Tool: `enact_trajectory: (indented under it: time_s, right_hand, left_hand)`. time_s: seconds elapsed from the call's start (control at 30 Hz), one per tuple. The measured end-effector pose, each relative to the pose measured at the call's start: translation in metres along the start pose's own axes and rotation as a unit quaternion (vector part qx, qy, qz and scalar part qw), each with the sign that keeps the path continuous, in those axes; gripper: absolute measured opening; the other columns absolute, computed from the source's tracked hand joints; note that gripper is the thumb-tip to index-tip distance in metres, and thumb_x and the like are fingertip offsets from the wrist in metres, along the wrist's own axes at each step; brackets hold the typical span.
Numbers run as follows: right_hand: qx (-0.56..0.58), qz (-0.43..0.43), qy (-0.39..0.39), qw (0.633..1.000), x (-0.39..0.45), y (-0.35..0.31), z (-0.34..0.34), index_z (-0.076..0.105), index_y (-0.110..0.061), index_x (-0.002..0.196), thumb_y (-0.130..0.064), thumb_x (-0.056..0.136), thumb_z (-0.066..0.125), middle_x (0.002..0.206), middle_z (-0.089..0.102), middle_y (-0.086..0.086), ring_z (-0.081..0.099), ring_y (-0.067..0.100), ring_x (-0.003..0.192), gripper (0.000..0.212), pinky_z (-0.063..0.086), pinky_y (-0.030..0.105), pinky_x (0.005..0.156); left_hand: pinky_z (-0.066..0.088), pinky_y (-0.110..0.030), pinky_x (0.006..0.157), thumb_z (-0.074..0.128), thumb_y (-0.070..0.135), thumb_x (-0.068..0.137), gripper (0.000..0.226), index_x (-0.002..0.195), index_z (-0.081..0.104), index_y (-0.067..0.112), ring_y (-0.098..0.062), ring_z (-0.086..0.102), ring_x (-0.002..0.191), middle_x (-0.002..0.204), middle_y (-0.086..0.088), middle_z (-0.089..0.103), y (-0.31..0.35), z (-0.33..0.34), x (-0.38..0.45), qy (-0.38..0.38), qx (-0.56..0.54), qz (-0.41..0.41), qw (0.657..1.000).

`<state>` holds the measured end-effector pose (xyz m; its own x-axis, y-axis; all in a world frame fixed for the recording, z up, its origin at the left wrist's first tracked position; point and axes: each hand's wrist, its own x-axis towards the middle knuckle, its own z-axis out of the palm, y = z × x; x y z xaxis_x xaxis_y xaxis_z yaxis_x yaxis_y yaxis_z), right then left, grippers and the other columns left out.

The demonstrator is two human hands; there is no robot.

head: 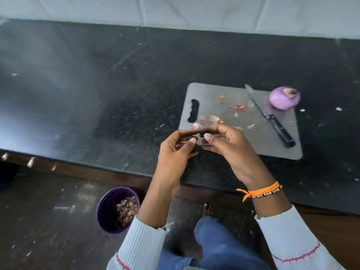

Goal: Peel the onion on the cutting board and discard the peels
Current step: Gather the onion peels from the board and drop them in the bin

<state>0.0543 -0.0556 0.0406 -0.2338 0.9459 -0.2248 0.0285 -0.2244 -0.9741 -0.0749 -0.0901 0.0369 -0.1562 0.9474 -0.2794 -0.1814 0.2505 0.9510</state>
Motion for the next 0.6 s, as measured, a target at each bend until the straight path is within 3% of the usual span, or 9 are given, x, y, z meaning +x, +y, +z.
enact_trajectory:
  time_s: [0.1, 0.17, 0.27, 0.33, 0.37, 0.43, 0.53, 0.6]
  right_hand:
    - [-0.012, -0.009, 0.018, 1.0, 0.01, -0.006, -0.04, 0.067, -0.015, 0.089, 0.001, 0.091, 0.053, 0.096, 0.067, 0.005, 0.067, 0.012, 0.085, 0.02, 0.056, 0.023, 0.076]
    - [-0.046, -0.017, 0.032, 0.998, 0.017, -0.006, -0.06, 0.067, -0.018, 0.088, -0.001, 0.092, 0.053, 0.09, 0.069, 0.001, 0.067, 0.009, 0.08, 0.022, 0.056, 0.021, 0.076]
    - [-0.236, -0.066, 0.106, 0.964, 0.028, 0.002, -0.093, 0.068, -0.018, 0.096, -0.004, 0.091, 0.054, 0.097, 0.069, -0.002, 0.065, 0.004, 0.086, 0.021, 0.05, 0.015, 0.081]
    - [-0.345, -0.098, 0.14, 0.923, 0.033, 0.012, -0.105, 0.065, -0.013, 0.111, -0.003, 0.091, 0.051, 0.111, 0.064, 0.003, 0.06, 0.012, 0.103, 0.026, 0.048, 0.024, 0.092]
    - [-0.375, -0.099, 0.142, 0.911, 0.035, 0.017, -0.108, 0.06, -0.01, 0.12, -0.002, 0.092, 0.049, 0.12, 0.059, 0.006, 0.056, 0.018, 0.112, 0.031, 0.044, 0.029, 0.099]
    - [-0.421, -0.069, 0.121, 0.896, 0.036, 0.026, -0.108, 0.042, -0.004, 0.137, -0.003, 0.095, 0.043, 0.14, 0.044, 0.012, 0.041, 0.024, 0.13, 0.042, 0.03, 0.031, 0.109]
    - [-0.475, -0.023, 0.033, 0.879, 0.035, 0.039, -0.101, 0.012, -0.005, 0.148, -0.004, 0.098, 0.034, 0.158, 0.011, 0.009, 0.011, 0.021, 0.145, 0.055, 0.008, 0.03, 0.117]
    - [-0.489, -0.037, -0.013, 0.871, 0.035, 0.042, -0.1, 0.006, -0.008, 0.149, 0.001, 0.097, 0.031, 0.159, 0.005, 0.007, 0.003, 0.018, 0.146, 0.058, 0.0, 0.028, 0.117]
  left_hand:
    - [0.051, -0.015, 0.066, 0.051, 0.001, 0.091, 0.021, 0.095, 0.066, 0.016, 0.002, 0.063, 0.073, 0.076, 0.013, 0.069, 0.0, 0.039, 0.018, -0.022, 0.009, 0.004, 1.0]
    - [0.053, -0.019, 0.071, 0.053, 0.002, 0.091, 0.021, 0.094, 0.066, 0.017, -0.005, 0.063, 0.079, 0.095, 0.004, 0.069, -0.002, 0.056, 0.026, -0.024, 0.027, 0.011, 0.999]
    - [0.05, -0.028, 0.086, 0.056, 0.004, 0.089, 0.018, 0.097, 0.067, 0.015, -0.013, 0.063, 0.092, 0.106, 0.0, 0.066, -0.015, 0.075, 0.04, -0.002, 0.123, 0.074, 0.99]
    - [0.045, -0.031, 0.095, 0.055, 0.009, 0.086, 0.021, 0.104, 0.064, 0.011, -0.016, 0.059, 0.103, 0.109, 0.0, 0.064, -0.027, 0.079, 0.043, 0.025, 0.25, 0.152, 0.956]
    - [0.041, -0.035, 0.101, 0.053, 0.013, 0.084, 0.027, 0.11, 0.062, 0.01, -0.02, 0.055, 0.11, 0.114, -0.004, 0.062, -0.034, 0.08, 0.045, 0.044, 0.336, 0.186, 0.922]
    - [0.026, -0.048, 0.112, 0.052, 0.018, 0.086, 0.043, 0.126, 0.05, 0.006, -0.033, 0.038, 0.129, 0.134, -0.016, 0.048, -0.047, 0.082, 0.046, 0.074, 0.471, 0.198, 0.857]
    - [0.003, -0.045, 0.116, 0.046, 0.021, 0.095, 0.061, 0.146, 0.019, 0.006, -0.036, 0.001, 0.144, 0.155, -0.019, 0.01, -0.055, 0.086, 0.047, 0.056, 0.516, 0.084, 0.85]
    - [0.001, -0.043, 0.116, 0.039, 0.024, 0.098, 0.06, 0.147, 0.013, 0.005, -0.035, -0.002, 0.144, 0.156, -0.018, 0.005, -0.059, 0.088, 0.049, 0.045, 0.518, 0.086, 0.85]
